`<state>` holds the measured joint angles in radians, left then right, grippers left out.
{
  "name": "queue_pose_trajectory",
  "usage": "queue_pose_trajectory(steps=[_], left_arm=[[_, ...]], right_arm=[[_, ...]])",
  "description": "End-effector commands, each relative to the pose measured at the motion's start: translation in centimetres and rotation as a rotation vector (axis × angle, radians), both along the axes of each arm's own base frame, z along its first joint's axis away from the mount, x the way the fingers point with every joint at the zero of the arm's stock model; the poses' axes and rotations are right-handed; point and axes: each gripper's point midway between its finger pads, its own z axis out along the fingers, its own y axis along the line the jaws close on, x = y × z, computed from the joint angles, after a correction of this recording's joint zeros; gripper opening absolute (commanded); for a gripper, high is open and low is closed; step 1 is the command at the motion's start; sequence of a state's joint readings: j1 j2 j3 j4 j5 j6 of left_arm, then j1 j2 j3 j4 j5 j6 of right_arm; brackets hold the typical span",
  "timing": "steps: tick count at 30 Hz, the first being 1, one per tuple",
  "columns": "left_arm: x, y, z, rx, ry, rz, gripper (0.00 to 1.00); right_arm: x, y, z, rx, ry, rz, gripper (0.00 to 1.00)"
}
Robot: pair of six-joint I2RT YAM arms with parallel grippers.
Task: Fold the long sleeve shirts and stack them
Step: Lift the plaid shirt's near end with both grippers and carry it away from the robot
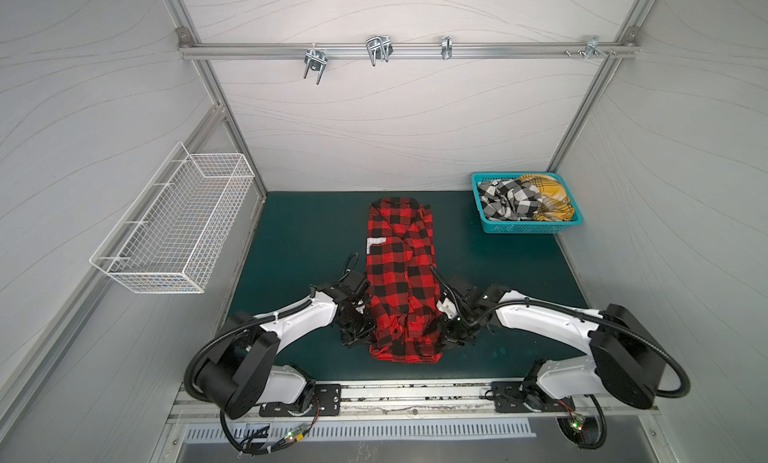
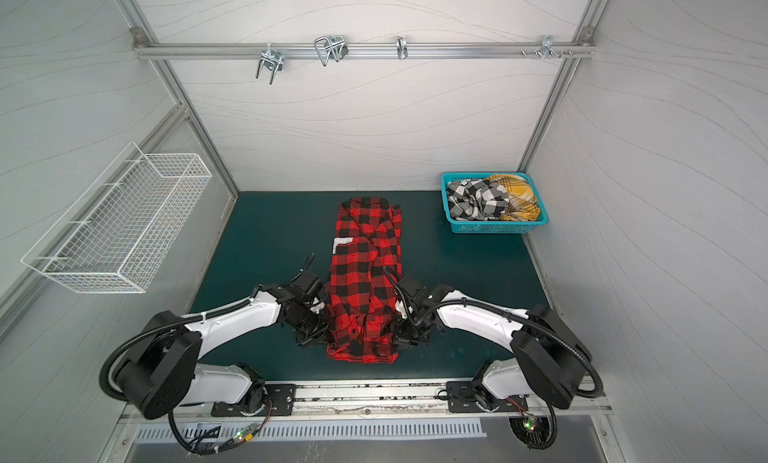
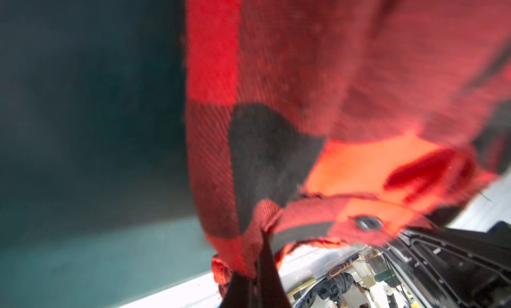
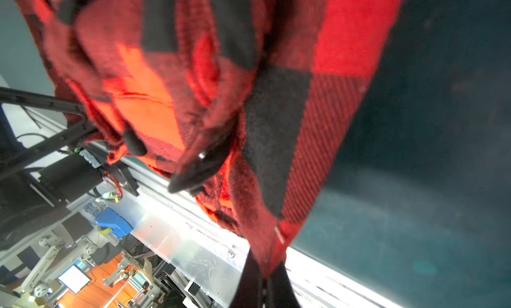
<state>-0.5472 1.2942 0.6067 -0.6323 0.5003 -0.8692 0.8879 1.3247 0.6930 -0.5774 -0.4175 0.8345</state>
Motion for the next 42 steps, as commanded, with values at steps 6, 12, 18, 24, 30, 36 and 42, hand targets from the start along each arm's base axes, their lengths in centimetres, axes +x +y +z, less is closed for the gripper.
queue_pose_trajectory(steps=[6, 12, 18, 24, 30, 36, 42], left_arm=[[-4.3, 0.9, 1.4, -0.001, 0.006, -0.018, 0.00], [-4.6, 0.4, 3.0, -0.032, -0.052, 0.001, 0.00], [1.7, -1.3, 9.6, -0.120, -0.264, 0.130, 0.00], [11.8, -1.1, 12.9, -0.101, -0.405, 0.198, 0.00], [21.8, -1.5, 8.7, -0.024, -0.340, 0.167, 0.00], [31.1, 0.4, 5.4, -0.004, -0.324, 0.241, 0.34], [33.8, 1.1, 9.6, -0.042, -0.399, 0.286, 0.74]], right_arm=[[-3.7, -1.6, 1.5, -0.023, 0.028, -0.023, 0.00], [-4.5, -1.7, 2.8, 0.022, 0.012, -0.062, 0.00], [0.2, -1.5, 7.6, 0.052, -0.069, -0.111, 0.00], [9.8, 0.3, 11.8, 0.135, -0.125, -0.139, 0.00], [21.2, 2.2, 10.1, 0.150, -0.132, -0.174, 0.00], [30.7, 2.0, 5.5, 0.136, -0.089, -0.234, 0.42], [33.6, 0.6, 9.7, 0.131, -0.223, -0.213, 0.65]])
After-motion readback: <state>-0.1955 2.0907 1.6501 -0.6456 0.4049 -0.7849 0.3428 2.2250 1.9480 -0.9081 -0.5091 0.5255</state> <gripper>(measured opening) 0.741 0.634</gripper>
